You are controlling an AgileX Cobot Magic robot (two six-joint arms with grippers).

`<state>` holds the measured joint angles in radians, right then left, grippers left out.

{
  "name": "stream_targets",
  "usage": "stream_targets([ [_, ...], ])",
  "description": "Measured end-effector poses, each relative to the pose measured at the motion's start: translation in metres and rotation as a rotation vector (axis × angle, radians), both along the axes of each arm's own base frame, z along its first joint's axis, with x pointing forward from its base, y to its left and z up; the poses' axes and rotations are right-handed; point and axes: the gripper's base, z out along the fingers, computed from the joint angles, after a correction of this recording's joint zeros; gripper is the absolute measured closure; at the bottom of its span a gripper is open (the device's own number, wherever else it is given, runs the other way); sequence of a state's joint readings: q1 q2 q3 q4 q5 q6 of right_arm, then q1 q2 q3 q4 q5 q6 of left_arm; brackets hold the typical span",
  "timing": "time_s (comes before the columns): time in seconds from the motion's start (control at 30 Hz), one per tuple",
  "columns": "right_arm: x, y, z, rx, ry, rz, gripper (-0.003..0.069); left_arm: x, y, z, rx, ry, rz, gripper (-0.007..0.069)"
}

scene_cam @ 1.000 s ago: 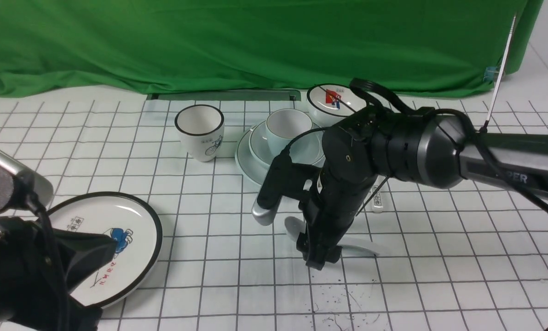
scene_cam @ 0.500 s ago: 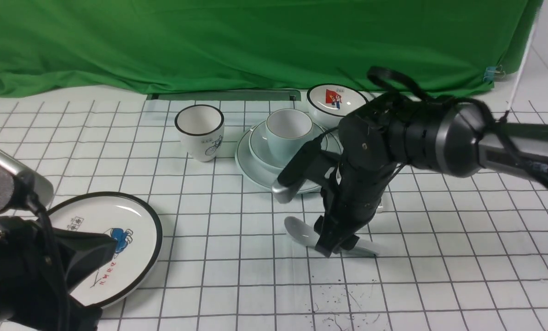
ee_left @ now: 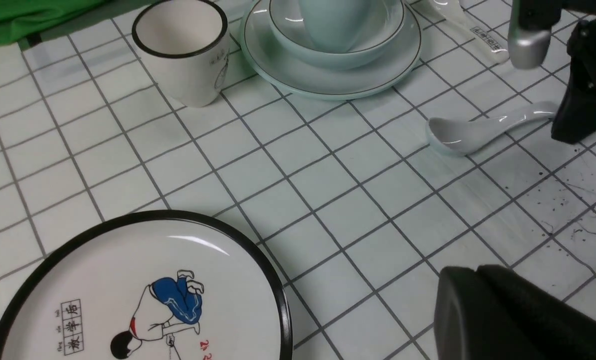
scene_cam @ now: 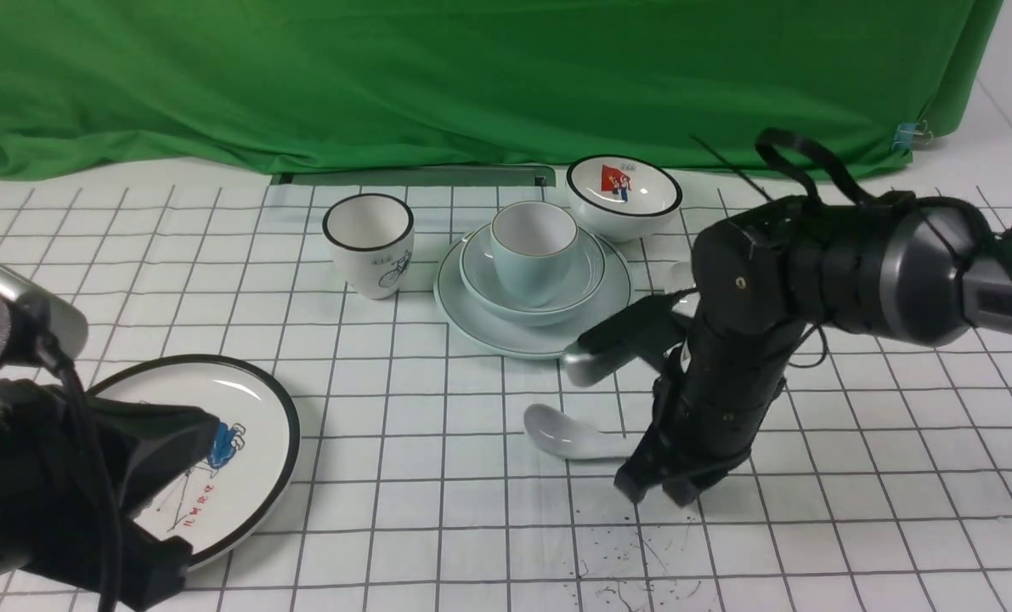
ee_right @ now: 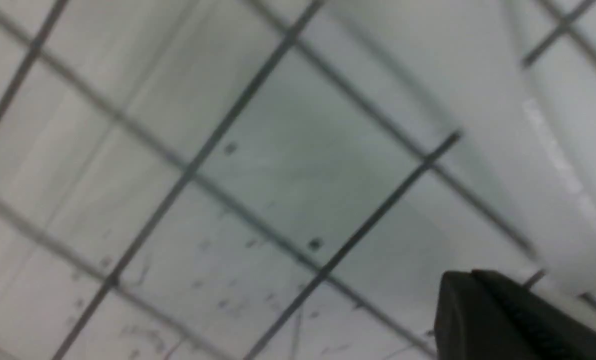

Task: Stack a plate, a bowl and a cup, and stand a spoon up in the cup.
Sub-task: Use the right arm to grab a blue soup spoon

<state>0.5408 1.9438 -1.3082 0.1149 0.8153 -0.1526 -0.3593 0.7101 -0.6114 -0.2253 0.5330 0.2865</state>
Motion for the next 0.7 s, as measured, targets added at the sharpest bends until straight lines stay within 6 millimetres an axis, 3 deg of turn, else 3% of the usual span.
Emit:
stream_targets([
  [0.2, 0.037, -0.020, 0.000, 0.080, -0.193, -0.178, 0.0548, 0.000, 0.000, 0.000, -0.016, 0.005, 0.010, 0.0661],
  [0.37, 0.057, -0.018, 0.016, 0.139, -0.286, -0.218, 0.0536, 0.000, 0.000, 0.000, -0.021, 0.004, 0.014, 0.0661],
  [0.5, 0.060, 0.000, 0.038, 0.160, -0.312, -0.187, 0.0542, 0.000, 0.000, 0.000, -0.023, 0.005, 0.015, 0.0661],
  [0.57, 0.053, 0.019, 0.043, 0.168, -0.317, -0.116, 0.0578, 0.000, 0.000, 0.001, -0.023, 0.004, 0.015, 0.0661],
  [0.6, 0.052, 0.021, 0.043, 0.167, -0.318, -0.102, 0.0591, 0.000, 0.000, 0.001, -0.023, 0.004, 0.015, 0.0661],
  [0.7, 0.033, 0.054, 0.035, 0.163, -0.285, 0.040, 0.0648, 0.000, 0.000, 0.001, -0.023, 0.004, 0.015, 0.0661],
])
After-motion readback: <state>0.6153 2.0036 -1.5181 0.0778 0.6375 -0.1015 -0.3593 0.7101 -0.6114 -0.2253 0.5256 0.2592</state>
